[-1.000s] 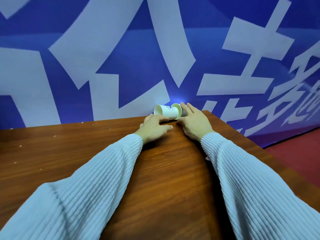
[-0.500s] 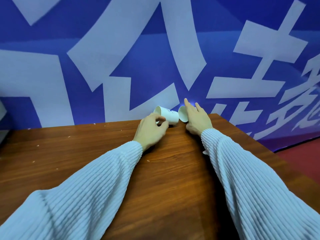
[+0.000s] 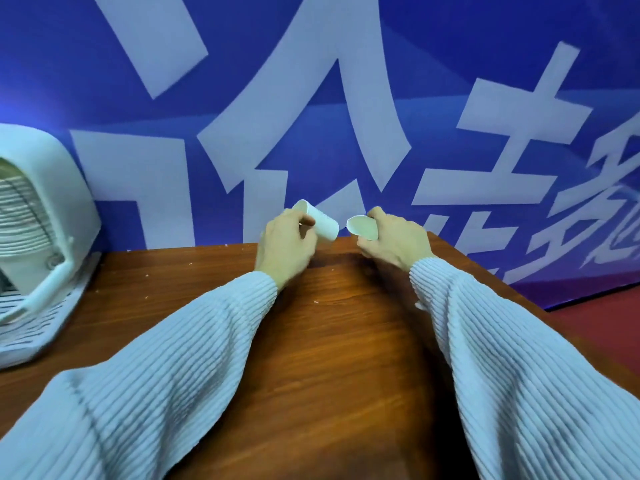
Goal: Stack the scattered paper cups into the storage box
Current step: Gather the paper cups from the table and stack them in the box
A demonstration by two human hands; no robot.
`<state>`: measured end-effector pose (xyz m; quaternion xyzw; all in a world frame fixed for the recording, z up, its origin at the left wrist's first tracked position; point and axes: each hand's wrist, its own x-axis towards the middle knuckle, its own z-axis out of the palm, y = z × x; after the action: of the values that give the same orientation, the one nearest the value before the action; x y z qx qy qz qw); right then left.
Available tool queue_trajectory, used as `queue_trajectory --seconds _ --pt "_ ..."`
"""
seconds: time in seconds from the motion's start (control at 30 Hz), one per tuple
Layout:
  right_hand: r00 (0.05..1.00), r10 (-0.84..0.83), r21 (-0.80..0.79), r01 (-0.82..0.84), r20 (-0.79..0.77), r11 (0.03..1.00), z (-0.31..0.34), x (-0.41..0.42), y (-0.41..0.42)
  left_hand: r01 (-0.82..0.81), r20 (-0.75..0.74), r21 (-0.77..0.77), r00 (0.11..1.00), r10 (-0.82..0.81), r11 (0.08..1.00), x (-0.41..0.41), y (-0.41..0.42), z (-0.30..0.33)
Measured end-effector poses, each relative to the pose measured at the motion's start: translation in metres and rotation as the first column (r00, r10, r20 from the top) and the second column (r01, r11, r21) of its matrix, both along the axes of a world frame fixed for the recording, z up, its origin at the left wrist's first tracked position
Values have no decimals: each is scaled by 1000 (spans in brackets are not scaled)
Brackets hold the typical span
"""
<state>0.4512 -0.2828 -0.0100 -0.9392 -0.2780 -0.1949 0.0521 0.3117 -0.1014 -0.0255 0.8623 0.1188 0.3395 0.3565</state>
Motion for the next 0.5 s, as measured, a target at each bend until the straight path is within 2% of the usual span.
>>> queue_trajectory --seconds 0.33,0.5 --pt "967 235 159 -218 -95 963 38 -147 47 -196 31 144 981 193 970 -154 43 46" --pt "916 384 263 -344 -119 901 61 -209 87 -251 125 196 965 229 948 -227 72 69"
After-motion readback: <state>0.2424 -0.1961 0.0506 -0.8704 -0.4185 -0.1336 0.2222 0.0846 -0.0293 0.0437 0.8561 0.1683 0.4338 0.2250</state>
